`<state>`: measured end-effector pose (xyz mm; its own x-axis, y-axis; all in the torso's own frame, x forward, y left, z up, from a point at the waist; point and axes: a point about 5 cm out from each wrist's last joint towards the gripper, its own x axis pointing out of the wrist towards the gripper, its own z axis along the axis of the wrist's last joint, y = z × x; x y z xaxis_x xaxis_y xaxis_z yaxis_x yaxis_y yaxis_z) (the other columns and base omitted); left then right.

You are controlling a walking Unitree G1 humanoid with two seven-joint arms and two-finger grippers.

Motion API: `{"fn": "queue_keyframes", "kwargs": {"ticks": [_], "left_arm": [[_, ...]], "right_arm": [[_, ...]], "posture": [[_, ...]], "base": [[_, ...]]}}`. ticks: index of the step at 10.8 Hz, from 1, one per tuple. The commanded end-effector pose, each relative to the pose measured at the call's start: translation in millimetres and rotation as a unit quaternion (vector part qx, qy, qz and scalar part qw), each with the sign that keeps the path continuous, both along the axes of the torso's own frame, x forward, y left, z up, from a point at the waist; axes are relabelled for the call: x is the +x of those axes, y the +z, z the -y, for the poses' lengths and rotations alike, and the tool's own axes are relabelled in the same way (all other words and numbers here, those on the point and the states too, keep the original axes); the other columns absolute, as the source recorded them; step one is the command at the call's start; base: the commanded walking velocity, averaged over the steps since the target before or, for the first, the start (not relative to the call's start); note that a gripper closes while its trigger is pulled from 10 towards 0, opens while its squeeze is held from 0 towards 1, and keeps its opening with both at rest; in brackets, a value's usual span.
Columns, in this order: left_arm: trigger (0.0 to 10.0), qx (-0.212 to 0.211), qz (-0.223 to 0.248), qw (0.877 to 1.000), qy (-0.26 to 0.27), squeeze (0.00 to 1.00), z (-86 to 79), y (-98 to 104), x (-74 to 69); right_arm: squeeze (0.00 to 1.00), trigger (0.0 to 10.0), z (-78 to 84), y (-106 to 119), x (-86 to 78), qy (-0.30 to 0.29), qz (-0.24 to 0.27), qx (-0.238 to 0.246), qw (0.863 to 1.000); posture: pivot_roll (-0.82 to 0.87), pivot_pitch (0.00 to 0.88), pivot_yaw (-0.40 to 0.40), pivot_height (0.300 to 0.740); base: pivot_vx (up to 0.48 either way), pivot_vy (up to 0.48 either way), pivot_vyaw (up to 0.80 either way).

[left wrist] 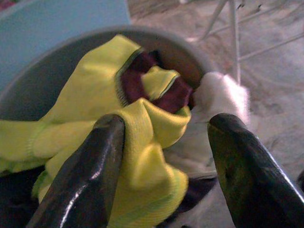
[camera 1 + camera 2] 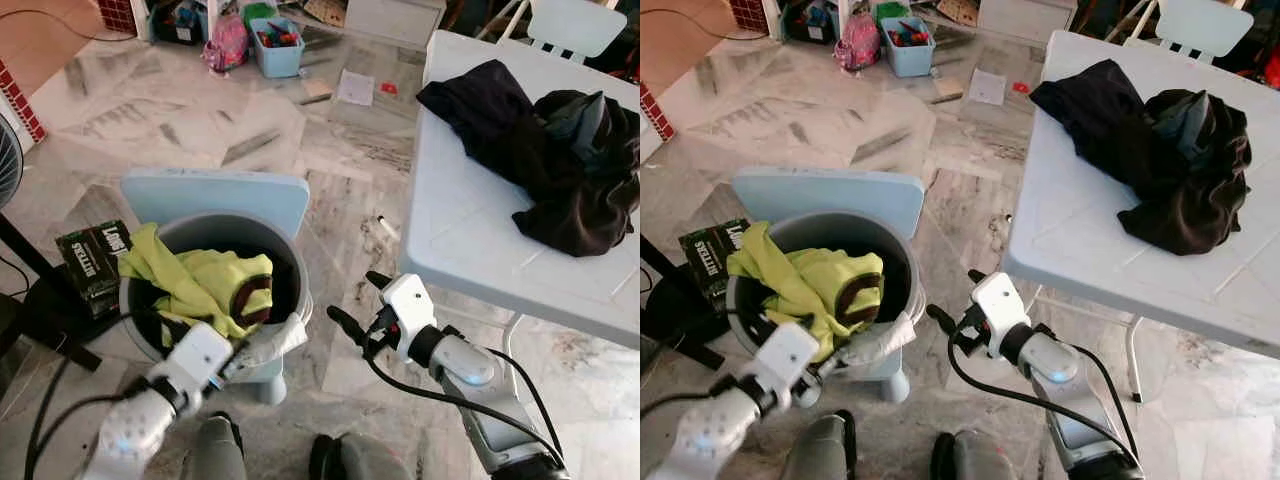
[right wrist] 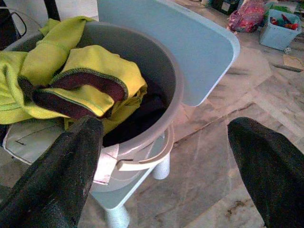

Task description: Hang hanger

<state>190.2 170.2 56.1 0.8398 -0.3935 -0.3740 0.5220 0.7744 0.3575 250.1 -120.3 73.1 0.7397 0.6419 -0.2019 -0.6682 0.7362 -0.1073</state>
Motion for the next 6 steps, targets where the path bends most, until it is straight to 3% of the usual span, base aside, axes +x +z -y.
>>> {"fn": "queue_keyframes", "kwargs": {"ticks": [1,2,4,5,6], "left_arm": [[10.0,-0.016,0.038,0.999,-0.011,0.0,8.6,13,-1.0],[10.0,-0.034,0.094,0.995,0.003,0.0,9.3,30,2.7],[10.0,-0.02,0.126,0.99,0.058,0.0,-3.8,39,14.8],[10.0,-0.009,0.069,0.994,0.079,0.0,-10.9,26,19.9],[10.0,-0.01,0.023,0.998,0.055,0.0,-8.3,14,19.4]], "right_arm": [[0.0,10.0,3.1,-3,-1.3,0.0,-0.004,-0.006,1.0],[0.0,10.0,3.3,-3,-1.6,0.0,-0.005,-0.006,1.0],[0.0,10.0,3.1,-3,-1.5,0.002,-0.005,-0.006,1.0],[0.0,10.0,3.2,-3,-1.2,0.002,-0.004,-0.006,1.0],[0.0,10.0,3.4,-3,-1.2,0.001,-0.003,-0.007,1.0]], "posture": [[0.04,0.129,-0.125,0.74],[0.04,0.13,-0.123,0.74],[0.04,0.132,-0.124,0.74],[0.04,0.129,-0.126,0.74],[0.04,0.129,-0.126,0.74]], "base": [[0.0,0.0,0.0],[0.0,0.0,0.0],[0.0,0.0,0.0],[0.0,0.0,0.0],[0.0,0.0,0.0]]}}
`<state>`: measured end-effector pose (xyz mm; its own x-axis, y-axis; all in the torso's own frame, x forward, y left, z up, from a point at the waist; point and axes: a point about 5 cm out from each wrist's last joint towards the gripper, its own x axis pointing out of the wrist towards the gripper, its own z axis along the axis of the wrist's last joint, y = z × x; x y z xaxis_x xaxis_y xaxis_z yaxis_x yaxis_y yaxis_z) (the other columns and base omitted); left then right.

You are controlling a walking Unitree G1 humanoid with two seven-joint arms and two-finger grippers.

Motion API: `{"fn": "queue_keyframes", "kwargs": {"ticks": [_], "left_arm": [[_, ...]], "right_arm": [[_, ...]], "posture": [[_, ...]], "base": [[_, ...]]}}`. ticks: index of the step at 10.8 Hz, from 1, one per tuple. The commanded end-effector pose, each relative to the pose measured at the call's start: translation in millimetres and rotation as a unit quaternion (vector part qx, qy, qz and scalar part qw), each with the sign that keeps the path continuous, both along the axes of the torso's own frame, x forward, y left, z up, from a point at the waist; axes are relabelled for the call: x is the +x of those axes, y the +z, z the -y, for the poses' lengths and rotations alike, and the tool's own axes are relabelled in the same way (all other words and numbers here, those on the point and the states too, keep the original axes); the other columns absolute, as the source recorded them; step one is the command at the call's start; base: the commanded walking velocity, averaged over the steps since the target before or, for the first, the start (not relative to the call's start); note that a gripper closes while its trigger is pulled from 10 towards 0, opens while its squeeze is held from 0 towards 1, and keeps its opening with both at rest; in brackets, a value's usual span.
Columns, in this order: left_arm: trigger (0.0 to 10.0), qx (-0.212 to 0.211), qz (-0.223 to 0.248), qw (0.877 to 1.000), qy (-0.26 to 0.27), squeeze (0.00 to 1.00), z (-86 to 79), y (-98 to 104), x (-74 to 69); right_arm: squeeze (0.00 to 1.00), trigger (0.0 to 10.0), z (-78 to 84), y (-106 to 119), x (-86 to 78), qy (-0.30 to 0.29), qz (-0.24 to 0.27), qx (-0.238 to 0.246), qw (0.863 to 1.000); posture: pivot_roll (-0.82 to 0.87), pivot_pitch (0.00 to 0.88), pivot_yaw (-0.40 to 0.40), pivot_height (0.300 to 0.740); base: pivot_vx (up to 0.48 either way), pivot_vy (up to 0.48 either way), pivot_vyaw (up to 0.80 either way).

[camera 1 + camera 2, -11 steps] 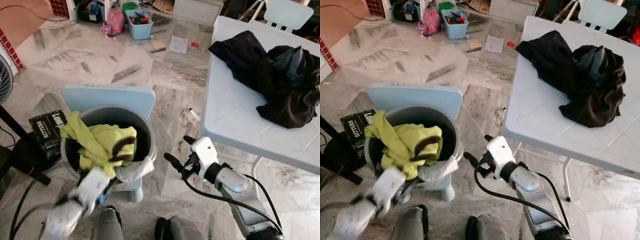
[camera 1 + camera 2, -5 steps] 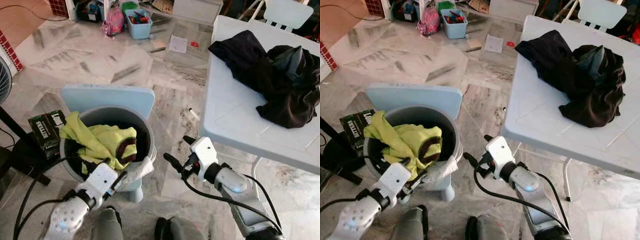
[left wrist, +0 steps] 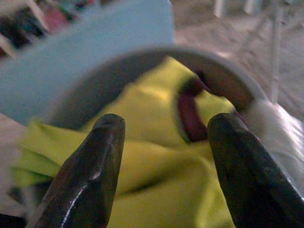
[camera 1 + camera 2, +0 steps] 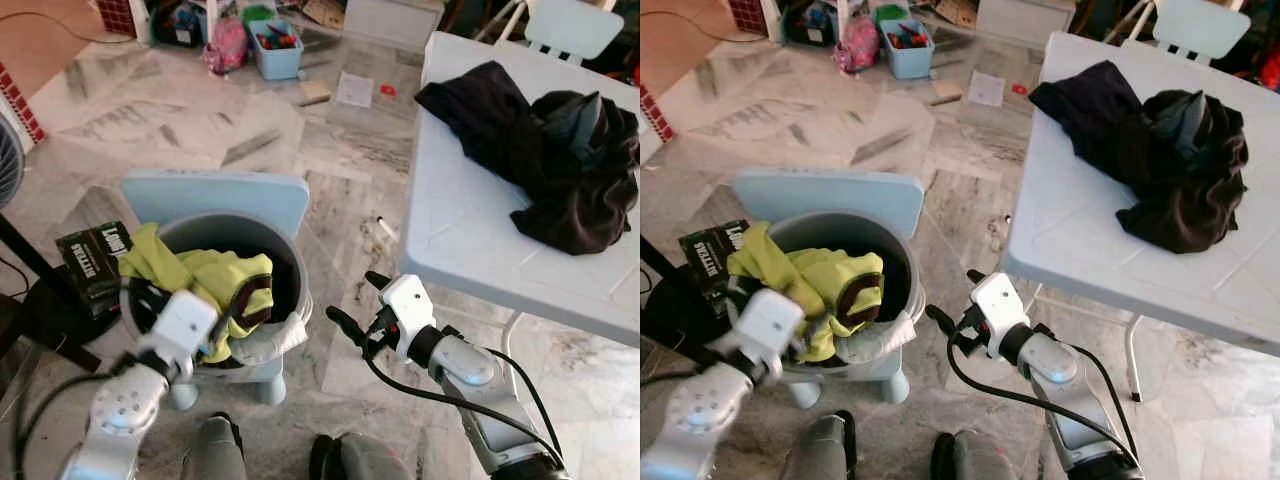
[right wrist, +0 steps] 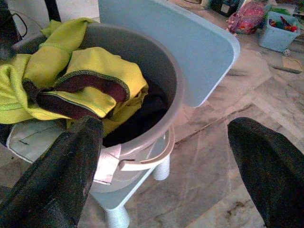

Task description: Hang hanger

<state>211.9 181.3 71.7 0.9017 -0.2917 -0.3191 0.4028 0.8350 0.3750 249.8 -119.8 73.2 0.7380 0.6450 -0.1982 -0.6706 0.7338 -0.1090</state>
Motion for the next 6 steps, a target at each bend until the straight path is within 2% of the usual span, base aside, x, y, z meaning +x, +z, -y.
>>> {"fn": "queue_keyframes", "kwargs": {"ticks": [1,2,3,5,6], "left_arm": [[10.0,-0.006,-0.022,1.0,-0.017,0.0,4.7,-5,-2.3],[10.0,-0.005,-0.067,0.997,-0.045,0.0,8.0,-13,-10.6],[10.0,0.0,-0.092,0.993,-0.068,0.0,9.3,-18,-20.8],[10.0,-0.004,-0.125,0.989,-0.079,0.0,11.7,-24,-32.8],[10.0,-0.008,-0.155,0.985,-0.081,0.0,12.0,-30,-40.3]], "right_arm": [[0.0,10.0,3.9,-3,-1.0,-0.002,-0.004,-0.008,1.0],[0.0,10.0,4.0,-3,-1.0,-0.003,-0.004,-0.008,1.0],[0.0,10.0,3.8,-3,-1.0,-0.003,-0.004,-0.008,1.0],[0.0,10.0,2.9,-3,0.2,-0.001,-0.004,-0.008,1.0],[0.0,10.0,2.3,-3,0.6,0.0,-0.003,-0.008,1.0]], "posture": [[0.04,0.129,-0.126,0.74],[0.04,0.129,-0.126,0.74],[0.04,0.129,-0.126,0.74],[0.04,0.127,-0.126,0.74],[0.04,0.127,-0.126,0.74]], "base": [[0.0,0.0,0.0],[0.0,0.0,0.0],[0.0,0.0,0.0],[0.0,0.0,0.0],[0.0,0.0,0.0]]}}
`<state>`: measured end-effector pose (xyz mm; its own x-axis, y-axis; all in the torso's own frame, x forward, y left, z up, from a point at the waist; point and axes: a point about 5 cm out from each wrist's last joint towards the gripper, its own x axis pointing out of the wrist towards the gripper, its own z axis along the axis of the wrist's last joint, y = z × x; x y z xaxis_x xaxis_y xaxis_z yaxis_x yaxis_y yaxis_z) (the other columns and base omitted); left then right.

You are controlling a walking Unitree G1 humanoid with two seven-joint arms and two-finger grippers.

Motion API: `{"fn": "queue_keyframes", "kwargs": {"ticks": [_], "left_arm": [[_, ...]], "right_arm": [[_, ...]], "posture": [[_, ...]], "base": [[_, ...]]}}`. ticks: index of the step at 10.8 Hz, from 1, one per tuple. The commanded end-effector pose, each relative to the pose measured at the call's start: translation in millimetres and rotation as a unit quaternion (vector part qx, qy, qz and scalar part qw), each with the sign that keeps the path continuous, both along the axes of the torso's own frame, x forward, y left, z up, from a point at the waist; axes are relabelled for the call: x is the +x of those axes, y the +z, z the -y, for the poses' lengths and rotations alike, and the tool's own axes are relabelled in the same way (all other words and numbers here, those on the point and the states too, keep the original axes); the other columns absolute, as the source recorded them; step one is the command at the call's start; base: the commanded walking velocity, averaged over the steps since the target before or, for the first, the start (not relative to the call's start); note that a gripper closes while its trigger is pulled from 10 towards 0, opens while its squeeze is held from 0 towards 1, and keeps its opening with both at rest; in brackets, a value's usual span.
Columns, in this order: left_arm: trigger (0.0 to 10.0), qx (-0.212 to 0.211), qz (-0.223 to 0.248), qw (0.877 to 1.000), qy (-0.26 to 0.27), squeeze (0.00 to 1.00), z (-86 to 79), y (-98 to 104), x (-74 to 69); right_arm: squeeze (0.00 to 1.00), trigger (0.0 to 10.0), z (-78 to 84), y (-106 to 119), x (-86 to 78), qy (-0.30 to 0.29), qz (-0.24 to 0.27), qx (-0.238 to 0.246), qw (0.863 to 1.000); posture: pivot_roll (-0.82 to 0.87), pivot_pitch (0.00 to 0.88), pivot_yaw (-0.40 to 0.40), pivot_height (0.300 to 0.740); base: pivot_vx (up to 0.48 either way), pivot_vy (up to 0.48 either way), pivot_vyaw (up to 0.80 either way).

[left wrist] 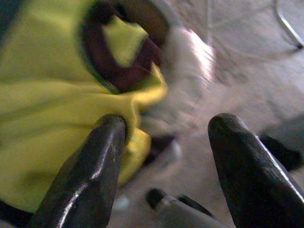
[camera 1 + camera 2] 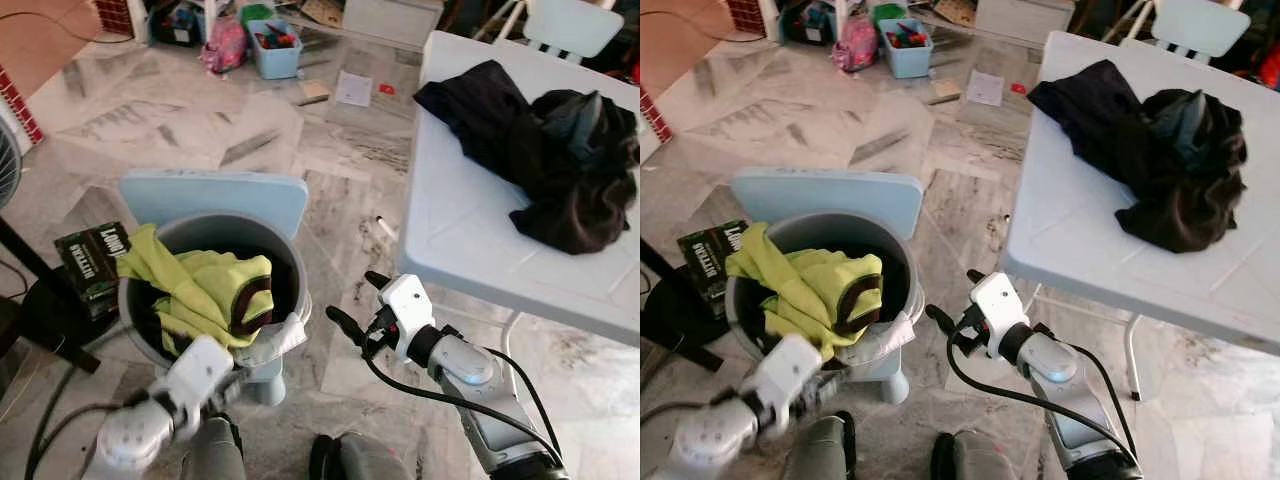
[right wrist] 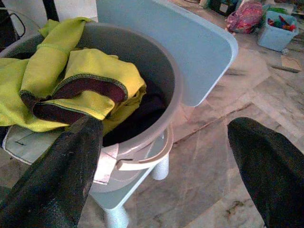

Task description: Hang hanger

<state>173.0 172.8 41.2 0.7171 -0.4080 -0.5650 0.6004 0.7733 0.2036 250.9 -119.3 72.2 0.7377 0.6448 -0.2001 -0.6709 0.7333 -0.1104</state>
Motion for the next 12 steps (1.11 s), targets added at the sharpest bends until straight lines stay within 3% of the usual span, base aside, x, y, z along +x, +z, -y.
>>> {"fn": "queue_keyframes", "kwargs": {"ticks": [1,4,5,6,7,10,11,12], "left_arm": [[10.0,-0.006,-0.02,1.0,0.006,0.0,0.7,-3,-4.2],[10.0,-0.016,-0.087,0.991,0.104,0.0,-19.0,-20,-21.9],[10.0,-0.013,-0.07,0.987,0.141,0.0,-23.7,-22,-21.5],[10.0,-0.012,0.003,0.986,0.165,0.0,-24.5,-11,-10.3],[10.0,-0.011,0.114,0.977,0.182,0.0,-23.2,14,13.7],[10.0,-0.022,0.241,0.952,0.186,0.0,-20.8,54,42.2],[10.0,-0.028,0.261,0.947,0.185,0.0,-20.0,61,45.8],[10.0,-0.004,0.292,0.941,0.174,0.0,-21.7,67,49.4]], "right_arm": [[0.0,10.0,1.9,-2,1.1,0.001,-0.002,-0.007,1.0],[0.0,10.0,2.8,-3,1.7,0.002,0.0,-0.01,1.0],[0.0,10.0,2.9,-2,1.9,0.002,0.0,-0.01,1.0],[0.0,10.0,3.9,-2,2.8,-0.001,0.002,-0.009,1.0],[0.0,10.0,6.9,1,6.9,-0.023,0.014,-0.008,1.0],[0.0,10.0,17.7,9,18.1,-0.087,0.045,0.005,0.995],[0.0,10.0,20.6,8,18.2,-0.097,0.043,0.005,0.994],[0.0,10.0,21.6,8,18.0,-0.101,0.044,0.005,0.994]], "posture": [[0.04,0.121,-0.126,0.74],[0.05,0.12,-0.126,0.74],[0.05,0.12,-0.128,0.74],[0.05,0.12,-0.132,0.74],[0.05,0.114,-0.134,0.74],[0.04,0.101,-0.13,0.74],[0.04,0.101,-0.13,0.74],[0.04,0.102,-0.131,0.74]], "base": [[0.0,0.0,0.0],[0.0,0.0,0.0],[0.0,0.0,0.0],[0.0,0.0,0.0],[0.0,0.0,0.0],[0.0,0.0,0.0],[0.0,0.0,0.0],[0.0,0.0,0.0]]}}
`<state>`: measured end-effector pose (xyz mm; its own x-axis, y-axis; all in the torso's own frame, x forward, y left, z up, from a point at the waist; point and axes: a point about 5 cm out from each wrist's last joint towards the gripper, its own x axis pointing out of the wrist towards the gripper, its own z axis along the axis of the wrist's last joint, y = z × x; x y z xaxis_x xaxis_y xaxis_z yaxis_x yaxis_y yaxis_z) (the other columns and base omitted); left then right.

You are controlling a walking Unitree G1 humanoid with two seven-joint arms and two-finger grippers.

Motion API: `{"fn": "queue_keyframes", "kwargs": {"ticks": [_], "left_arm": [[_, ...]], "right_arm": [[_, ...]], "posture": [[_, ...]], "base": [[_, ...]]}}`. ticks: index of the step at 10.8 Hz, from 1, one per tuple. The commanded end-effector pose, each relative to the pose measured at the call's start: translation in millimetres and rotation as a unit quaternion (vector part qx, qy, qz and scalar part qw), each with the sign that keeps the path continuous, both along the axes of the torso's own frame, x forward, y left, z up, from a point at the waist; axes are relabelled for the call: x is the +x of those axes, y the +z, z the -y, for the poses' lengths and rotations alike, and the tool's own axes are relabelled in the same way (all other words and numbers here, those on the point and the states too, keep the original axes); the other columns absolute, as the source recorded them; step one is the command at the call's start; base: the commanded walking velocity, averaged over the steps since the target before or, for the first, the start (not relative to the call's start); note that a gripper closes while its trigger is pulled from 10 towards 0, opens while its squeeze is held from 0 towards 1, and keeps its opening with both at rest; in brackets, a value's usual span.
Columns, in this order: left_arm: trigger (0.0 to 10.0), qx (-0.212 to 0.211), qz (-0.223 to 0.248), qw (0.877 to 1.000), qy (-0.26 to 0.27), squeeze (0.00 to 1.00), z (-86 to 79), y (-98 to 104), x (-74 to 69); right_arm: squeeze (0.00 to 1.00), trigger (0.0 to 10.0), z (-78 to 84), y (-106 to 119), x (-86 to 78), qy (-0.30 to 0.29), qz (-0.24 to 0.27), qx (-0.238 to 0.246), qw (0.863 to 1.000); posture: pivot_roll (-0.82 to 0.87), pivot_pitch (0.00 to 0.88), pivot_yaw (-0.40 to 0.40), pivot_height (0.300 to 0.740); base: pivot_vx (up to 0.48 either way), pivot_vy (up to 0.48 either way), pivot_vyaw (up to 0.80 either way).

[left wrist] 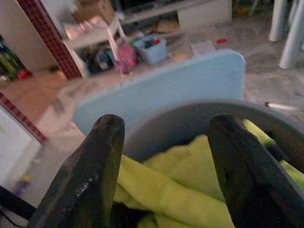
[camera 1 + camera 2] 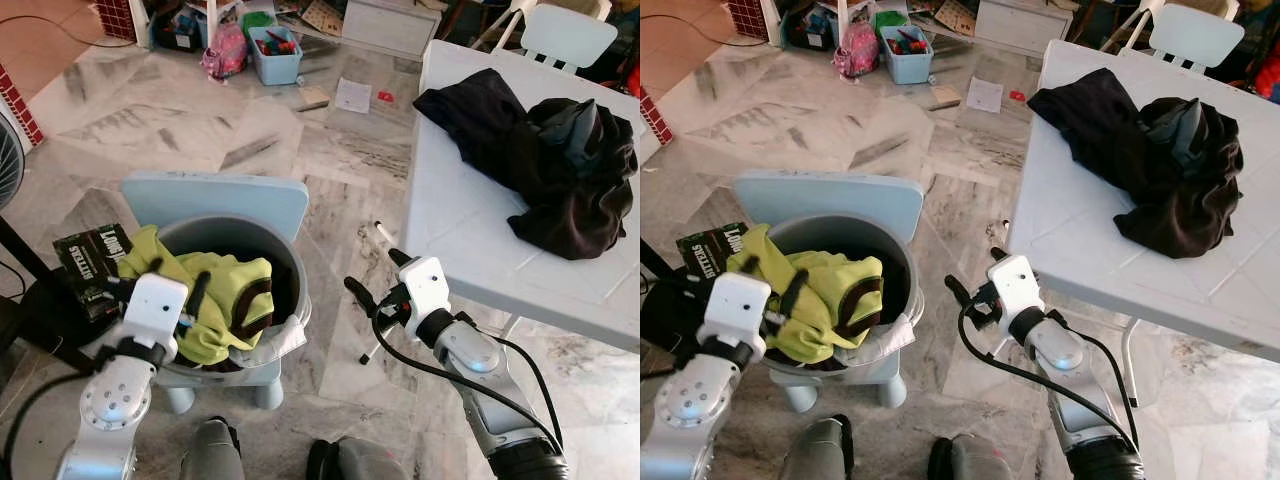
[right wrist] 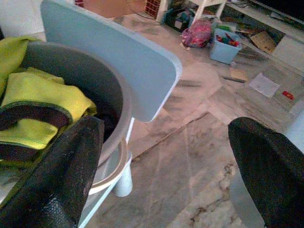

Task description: Hang hanger

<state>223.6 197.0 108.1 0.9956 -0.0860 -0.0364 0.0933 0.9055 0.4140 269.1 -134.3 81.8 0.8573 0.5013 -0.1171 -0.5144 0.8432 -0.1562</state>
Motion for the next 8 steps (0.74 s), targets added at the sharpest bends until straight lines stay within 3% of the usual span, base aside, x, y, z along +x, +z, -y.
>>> {"fn": "queue_keyframes", "kwargs": {"ticks": [1,3,5,8], "left_arm": [[10.0,0.0,0.01,1.0,0.017,0.0,-5.9,3,5.1],[10.0,0.008,0.024,1.0,0.017,0.0,-7.3,6,14.9],[10.0,-0.019,0.024,1.0,-0.005,0.0,7.2,7,23.2],[10.0,-0.052,0.007,0.998,-0.043,0.0,30.3,-2,17.9]], "right_arm": [[0.0,10.0,8.6,0,1.6,-0.026,0.003,0.004,1.0],[0.0,10.0,14.5,1,5.8,-0.062,0.0,0.023,0.998],[0.0,10.0,18.6,1,7.2,-0.085,-0.003,0.034,0.996],[0.0,10.0,24.9,0,3.9,-0.125,-0.007,0.06,0.99]], "posture": [[0.04,0.1,-0.134,0.74],[0.04,0.092,-0.132,0.74],[0.03,0.089,-0.129,0.74],[0.02,0.09,-0.117,0.74]], "base": [[0.0,0.0,0.0],[0.0,0.0,0.0],[0.0,0.0,-0.8],[0.0,0.0,0.0]]}}
